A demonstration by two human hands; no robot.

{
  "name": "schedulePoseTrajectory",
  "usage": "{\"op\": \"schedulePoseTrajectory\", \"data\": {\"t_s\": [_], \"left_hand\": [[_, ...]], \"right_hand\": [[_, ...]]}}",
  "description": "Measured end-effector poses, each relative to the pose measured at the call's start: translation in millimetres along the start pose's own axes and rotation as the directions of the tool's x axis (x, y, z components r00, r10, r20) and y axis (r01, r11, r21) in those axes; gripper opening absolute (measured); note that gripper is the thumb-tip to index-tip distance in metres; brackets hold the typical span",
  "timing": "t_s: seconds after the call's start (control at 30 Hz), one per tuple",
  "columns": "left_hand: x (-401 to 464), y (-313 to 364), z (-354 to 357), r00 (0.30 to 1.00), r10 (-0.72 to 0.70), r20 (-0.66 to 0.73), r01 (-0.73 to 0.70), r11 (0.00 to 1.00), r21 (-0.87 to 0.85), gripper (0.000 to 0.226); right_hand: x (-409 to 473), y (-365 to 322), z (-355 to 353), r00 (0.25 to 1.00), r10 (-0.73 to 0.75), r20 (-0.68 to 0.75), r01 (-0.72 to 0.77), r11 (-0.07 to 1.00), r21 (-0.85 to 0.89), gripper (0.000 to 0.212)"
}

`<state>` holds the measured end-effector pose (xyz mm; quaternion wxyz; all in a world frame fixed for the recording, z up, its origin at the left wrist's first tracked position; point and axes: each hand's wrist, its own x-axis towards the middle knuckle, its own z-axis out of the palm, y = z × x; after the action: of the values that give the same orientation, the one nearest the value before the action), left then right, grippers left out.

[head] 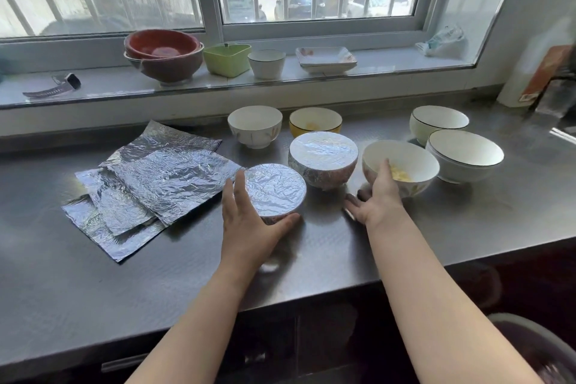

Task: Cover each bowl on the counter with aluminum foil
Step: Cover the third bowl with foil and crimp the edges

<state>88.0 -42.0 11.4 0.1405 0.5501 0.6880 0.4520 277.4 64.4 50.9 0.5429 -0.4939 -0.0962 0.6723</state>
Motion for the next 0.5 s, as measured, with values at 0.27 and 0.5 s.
{"op": "schedulePoseTrajectory", "data": {"t_s": [0.27,0.5], "left_hand": [[16,-4,2,0.999,0.035,0.021,-0.035,0.999,-0.024,0.121],[27,-11,1,0.996,0.069,0.049,-0.068,0.997,-0.036,0.12]], "right_hand": [[-7,-9,-12,0.987,-0.094,-0.131,0.119,0.973,0.197,0.048],[-51,9,-49,0.996,-0.084,-0.029,0.086,0.99,0.107,0.033]]}}
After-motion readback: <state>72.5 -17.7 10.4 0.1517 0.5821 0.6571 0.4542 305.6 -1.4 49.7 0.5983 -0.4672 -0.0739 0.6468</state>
